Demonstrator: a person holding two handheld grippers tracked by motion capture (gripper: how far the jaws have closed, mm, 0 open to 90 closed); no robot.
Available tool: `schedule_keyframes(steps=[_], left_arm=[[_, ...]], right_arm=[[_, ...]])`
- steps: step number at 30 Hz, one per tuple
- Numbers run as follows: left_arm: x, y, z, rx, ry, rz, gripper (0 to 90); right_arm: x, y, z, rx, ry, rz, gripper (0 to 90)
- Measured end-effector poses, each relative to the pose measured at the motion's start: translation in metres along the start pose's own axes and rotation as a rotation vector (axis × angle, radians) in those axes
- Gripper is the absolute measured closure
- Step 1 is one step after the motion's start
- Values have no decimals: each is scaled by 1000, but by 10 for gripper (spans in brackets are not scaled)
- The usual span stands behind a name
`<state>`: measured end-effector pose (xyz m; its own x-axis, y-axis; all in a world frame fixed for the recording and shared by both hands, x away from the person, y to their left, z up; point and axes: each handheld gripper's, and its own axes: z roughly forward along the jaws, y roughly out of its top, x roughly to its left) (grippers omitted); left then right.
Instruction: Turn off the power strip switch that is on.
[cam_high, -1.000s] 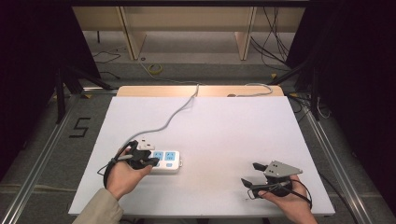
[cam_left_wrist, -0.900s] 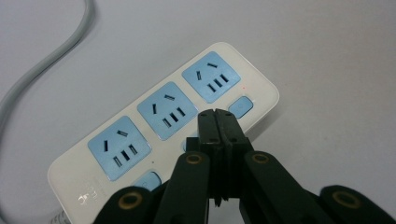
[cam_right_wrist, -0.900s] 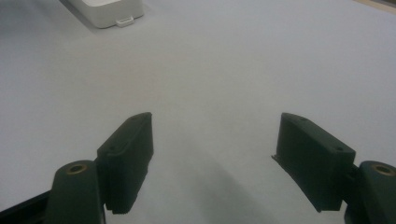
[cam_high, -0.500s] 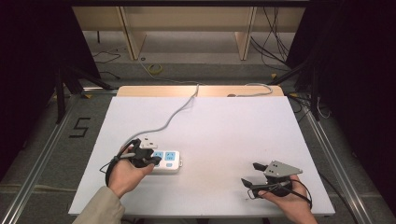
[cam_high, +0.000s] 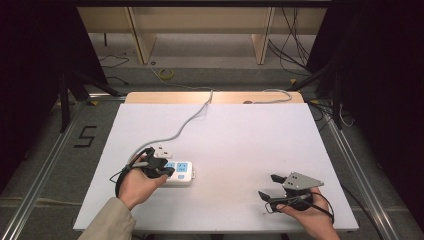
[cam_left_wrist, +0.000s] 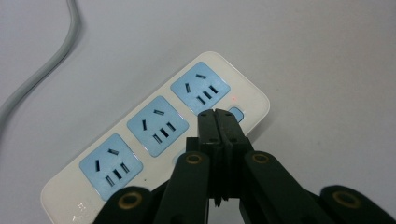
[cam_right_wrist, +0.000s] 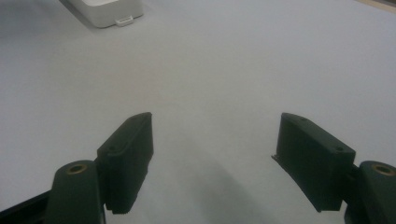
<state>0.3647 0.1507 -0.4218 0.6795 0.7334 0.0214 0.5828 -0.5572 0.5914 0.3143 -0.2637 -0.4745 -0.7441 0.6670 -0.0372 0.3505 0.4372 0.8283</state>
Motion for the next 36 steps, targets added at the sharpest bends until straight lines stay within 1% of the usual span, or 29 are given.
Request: schedule_keyframes(steps=[18, 21, 30, 31, 36], left_arm=[[-2, 7, 5, 27, -14, 16, 896], [-2, 8, 5, 33, -14, 10, 896], [-3, 12, 7, 46, -25, 25, 896], [-4, 12, 8, 47, -21, 26, 896], [-5, 13, 10, 57, -26, 27, 896]], right_arm=[[0, 0, 0, 0, 0, 1, 282], [0, 0, 0, -1, 0, 1, 282], [-1, 0, 0, -1, -2, 0, 282], [-1, 0, 0, -1, -2, 0, 282], [-1, 0, 0, -4, -4, -2, 281]])
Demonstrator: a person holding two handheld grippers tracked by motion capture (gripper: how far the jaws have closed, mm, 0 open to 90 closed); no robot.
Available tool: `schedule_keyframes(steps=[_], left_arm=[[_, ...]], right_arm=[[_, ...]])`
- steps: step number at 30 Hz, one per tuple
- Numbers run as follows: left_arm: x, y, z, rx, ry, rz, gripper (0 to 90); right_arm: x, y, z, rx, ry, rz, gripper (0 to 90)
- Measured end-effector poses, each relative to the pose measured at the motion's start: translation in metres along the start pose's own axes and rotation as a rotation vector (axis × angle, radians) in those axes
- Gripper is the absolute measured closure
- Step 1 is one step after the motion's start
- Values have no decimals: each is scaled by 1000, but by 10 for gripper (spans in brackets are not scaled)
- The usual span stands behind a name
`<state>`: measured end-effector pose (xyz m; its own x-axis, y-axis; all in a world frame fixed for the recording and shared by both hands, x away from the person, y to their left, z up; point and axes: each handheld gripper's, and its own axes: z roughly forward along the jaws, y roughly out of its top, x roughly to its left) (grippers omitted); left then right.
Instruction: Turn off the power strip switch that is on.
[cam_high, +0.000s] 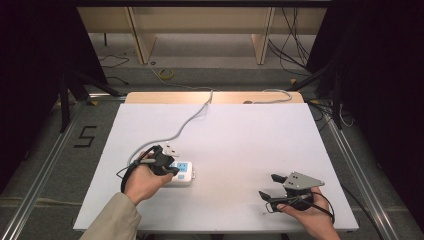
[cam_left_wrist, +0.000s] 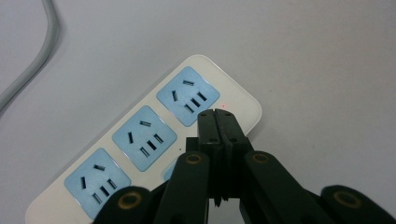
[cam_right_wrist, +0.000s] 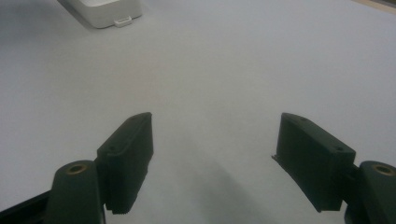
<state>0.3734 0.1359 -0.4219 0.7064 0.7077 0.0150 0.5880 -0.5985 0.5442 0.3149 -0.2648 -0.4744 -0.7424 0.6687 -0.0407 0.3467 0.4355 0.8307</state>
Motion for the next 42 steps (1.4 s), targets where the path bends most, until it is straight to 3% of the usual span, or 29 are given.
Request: schedule_keyframes(steps=[19, 42], left_arm=[[-3, 4, 7, 28, 8, 63, 896], [-4, 10, 12, 55, -12, 83, 895]], right_arm=[[-1, 0, 0, 3, 4, 2, 281], [-1, 0, 0, 5, 4, 5, 281]])
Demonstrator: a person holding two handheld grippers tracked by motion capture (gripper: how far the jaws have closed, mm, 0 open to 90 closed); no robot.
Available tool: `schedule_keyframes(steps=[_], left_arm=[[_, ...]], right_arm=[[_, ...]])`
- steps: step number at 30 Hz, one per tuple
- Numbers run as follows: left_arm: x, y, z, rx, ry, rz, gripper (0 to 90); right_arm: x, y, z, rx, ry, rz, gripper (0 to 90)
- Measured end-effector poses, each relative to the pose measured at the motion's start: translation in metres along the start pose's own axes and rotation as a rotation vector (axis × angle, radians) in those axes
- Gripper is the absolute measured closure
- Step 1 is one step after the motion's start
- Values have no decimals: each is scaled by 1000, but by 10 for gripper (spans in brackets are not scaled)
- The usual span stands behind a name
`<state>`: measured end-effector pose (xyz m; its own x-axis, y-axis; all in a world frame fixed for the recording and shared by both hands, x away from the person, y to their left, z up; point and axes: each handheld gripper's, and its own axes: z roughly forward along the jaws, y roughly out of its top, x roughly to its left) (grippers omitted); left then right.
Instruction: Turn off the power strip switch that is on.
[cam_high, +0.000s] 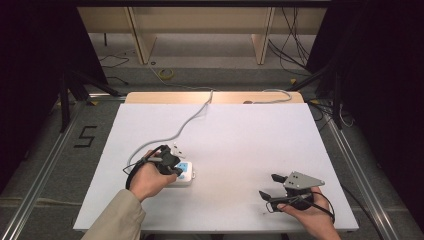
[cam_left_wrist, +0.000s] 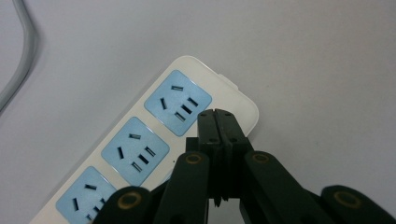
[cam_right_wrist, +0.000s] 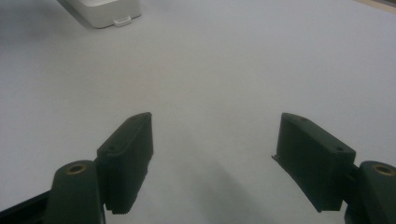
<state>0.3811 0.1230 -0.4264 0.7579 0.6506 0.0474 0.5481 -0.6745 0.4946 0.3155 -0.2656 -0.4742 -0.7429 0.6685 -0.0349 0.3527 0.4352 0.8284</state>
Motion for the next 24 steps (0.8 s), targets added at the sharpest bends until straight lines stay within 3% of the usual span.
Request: schedule_keyframes(steps=[24], left_arm=[[-1, 7, 7, 37, -10, 39, 895]], right_arm=[[0, 0, 0, 0, 2, -1, 281]])
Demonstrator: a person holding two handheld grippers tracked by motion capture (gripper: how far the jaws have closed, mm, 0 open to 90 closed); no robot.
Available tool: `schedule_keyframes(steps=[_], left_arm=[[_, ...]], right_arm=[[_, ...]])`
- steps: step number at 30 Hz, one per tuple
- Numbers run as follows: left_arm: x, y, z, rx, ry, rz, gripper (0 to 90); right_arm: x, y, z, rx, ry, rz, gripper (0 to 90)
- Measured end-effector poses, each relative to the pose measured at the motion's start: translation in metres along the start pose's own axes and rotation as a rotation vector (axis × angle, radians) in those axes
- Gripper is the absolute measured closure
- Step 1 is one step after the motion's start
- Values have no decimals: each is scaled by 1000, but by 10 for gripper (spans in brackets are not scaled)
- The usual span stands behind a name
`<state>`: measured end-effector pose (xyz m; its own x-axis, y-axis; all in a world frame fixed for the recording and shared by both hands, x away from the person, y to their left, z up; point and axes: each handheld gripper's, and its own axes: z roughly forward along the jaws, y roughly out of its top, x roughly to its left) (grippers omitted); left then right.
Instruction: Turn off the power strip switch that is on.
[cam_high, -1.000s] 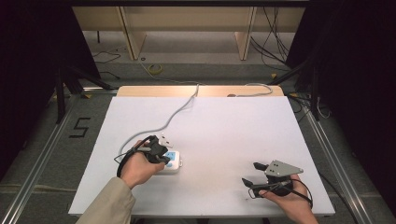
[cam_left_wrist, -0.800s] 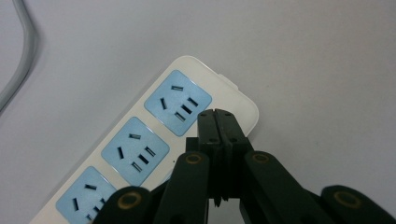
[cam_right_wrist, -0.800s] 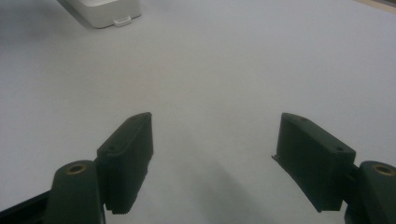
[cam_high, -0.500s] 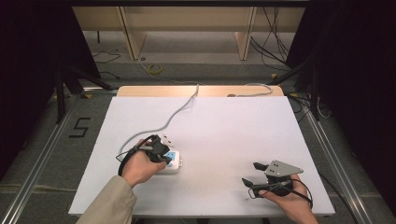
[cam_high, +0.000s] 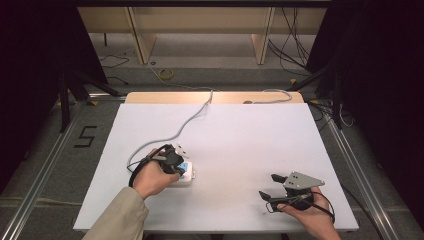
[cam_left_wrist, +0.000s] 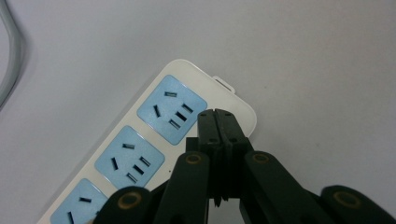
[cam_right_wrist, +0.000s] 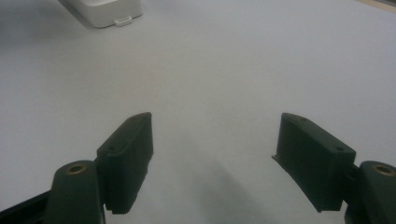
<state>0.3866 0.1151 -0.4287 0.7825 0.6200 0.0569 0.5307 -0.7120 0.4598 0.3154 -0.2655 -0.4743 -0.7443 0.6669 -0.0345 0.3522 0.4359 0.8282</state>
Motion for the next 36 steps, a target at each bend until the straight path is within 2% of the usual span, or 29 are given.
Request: schedule_keyframes(steps=[14, 26, 36], left_arm=[[0, 1, 5, 13, 7, 19, 895], [-2, 3, 10, 33, 12, 56, 895], [-2, 3, 12, 36, 8, 58, 895]], right_arm=[[0, 0, 0, -1, 0, -4, 280], [0, 0, 0, 0, 0, -5, 280], [0, 0, 0, -4, -1, -4, 279]])
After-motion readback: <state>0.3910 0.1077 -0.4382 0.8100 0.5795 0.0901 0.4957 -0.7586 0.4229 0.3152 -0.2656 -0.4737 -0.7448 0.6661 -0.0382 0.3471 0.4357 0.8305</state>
